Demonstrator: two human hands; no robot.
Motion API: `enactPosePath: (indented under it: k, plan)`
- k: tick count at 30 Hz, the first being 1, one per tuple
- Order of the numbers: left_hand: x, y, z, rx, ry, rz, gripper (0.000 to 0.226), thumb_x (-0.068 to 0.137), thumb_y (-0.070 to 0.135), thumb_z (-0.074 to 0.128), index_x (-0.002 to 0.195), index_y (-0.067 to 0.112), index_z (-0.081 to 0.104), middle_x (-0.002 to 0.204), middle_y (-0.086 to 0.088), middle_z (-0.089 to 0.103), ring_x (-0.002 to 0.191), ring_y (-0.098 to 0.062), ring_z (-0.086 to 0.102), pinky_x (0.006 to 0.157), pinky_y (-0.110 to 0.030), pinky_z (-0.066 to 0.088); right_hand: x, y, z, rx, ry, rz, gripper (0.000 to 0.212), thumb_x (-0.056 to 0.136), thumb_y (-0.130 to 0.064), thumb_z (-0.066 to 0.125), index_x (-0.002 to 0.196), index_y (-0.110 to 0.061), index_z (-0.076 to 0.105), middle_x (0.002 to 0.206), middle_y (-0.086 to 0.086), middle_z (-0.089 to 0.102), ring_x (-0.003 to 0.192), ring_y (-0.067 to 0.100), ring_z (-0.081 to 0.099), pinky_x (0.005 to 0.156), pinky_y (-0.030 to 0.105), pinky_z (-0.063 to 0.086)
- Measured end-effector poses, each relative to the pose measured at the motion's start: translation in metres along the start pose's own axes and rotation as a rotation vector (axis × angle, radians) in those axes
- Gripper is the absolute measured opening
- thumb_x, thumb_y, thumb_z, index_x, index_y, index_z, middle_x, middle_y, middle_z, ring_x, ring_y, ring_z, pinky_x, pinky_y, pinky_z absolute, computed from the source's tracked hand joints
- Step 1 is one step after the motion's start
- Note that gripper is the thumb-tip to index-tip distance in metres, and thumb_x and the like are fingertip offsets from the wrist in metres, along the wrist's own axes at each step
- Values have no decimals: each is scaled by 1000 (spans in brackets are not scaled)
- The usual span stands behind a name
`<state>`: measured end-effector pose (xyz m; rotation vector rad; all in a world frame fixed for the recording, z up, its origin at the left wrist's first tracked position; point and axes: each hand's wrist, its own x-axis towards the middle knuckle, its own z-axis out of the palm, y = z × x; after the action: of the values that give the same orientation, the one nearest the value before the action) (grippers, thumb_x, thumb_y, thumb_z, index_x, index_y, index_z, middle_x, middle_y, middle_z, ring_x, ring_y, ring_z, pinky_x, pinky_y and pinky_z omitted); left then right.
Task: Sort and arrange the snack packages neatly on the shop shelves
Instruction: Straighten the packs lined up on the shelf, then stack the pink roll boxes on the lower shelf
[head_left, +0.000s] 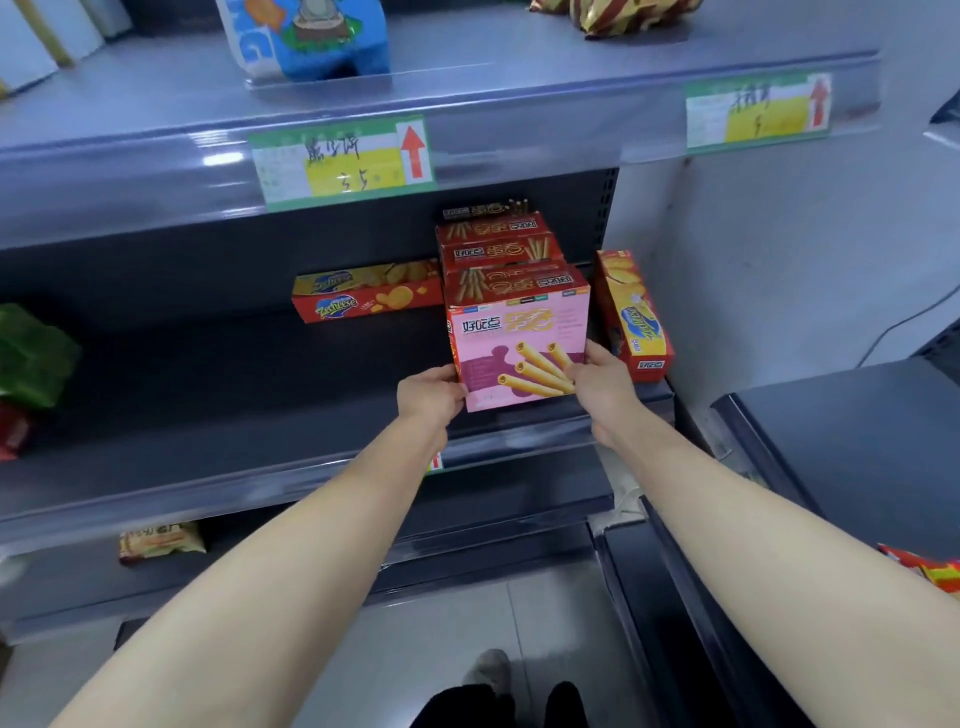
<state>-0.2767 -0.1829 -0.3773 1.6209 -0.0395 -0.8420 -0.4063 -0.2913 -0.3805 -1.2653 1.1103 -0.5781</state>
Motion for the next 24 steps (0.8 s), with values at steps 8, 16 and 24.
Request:
enactPosePath:
  k: [8, 16, 24]
  plan:
    - [17, -3, 6, 31, -25, -70, 41, 86, -8, 59, 126, -8, 51, 115, -18, 63, 88, -23, 63, 75, -26, 51, 13, 6, 3, -74, 24, 35, 26, 95, -10, 49, 117, -12, 62, 113, 3, 66, 105, 18, 58, 91, 29, 43]
    - [24, 0, 4, 111, -91, -69, 44, 87, 5, 65, 127, -6, 51, 119, -17, 64, 94, -21, 62, 80, -26, 49, 17, 6, 5, -120, 26, 48, 30, 98, -19, 46, 125, -12, 57, 122, 2, 62, 102, 15, 53, 86, 28, 37]
    - [10, 1, 7, 127, -72, -103, 37, 90, 10, 61, 123, -3, 52, 116, -16, 64, 92, -23, 62, 80, -29, 49, 11, 5, -5, -150, 32, 47, 29, 98, -17, 45, 121, -4, 57, 122, 11, 62, 105, 22, 57, 87, 31, 43]
